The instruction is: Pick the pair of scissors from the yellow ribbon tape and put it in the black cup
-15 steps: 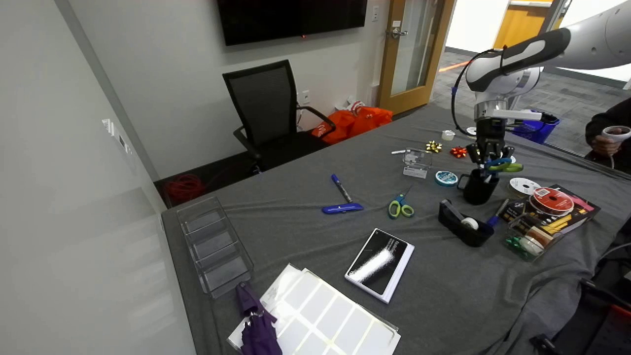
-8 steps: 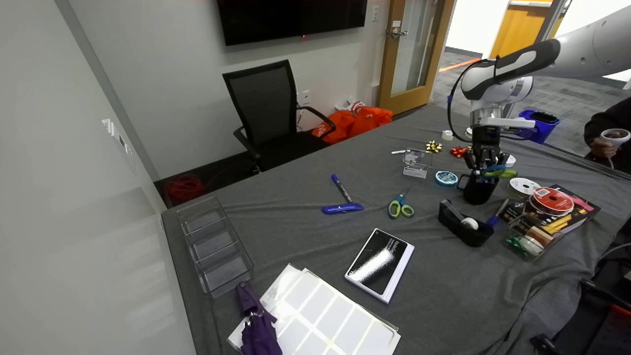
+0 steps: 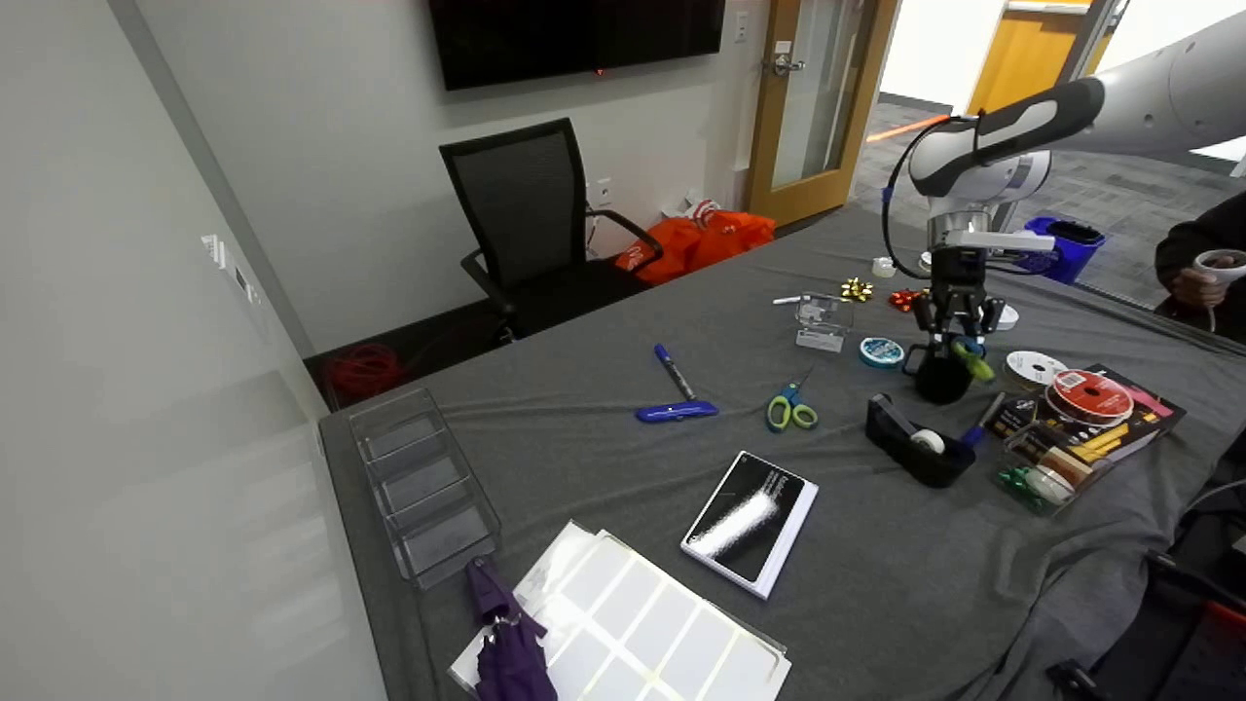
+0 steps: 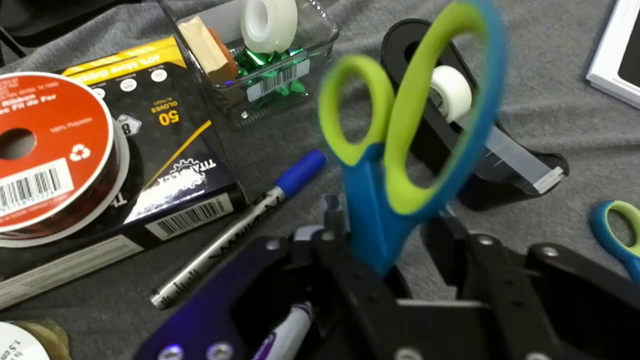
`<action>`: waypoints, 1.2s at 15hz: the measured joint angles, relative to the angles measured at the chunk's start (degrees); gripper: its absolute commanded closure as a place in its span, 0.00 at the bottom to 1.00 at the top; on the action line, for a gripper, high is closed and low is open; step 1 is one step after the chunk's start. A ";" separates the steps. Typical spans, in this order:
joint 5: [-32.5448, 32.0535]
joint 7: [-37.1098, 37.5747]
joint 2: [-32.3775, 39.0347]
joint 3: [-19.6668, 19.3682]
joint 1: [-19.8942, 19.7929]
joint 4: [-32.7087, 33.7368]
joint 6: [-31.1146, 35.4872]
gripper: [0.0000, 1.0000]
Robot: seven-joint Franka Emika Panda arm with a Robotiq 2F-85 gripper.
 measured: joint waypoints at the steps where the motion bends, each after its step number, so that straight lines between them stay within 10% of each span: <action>1: -0.24 -0.01 0.01 0.00 0.00 0.03 0.00 0.16; 4: -1.14 -0.17 0.01 0.00 -0.01 0.18 0.00 0.00; 18: -6.16 -6.27 -7.70 0.00 0.43 -0.19 -0.61 0.00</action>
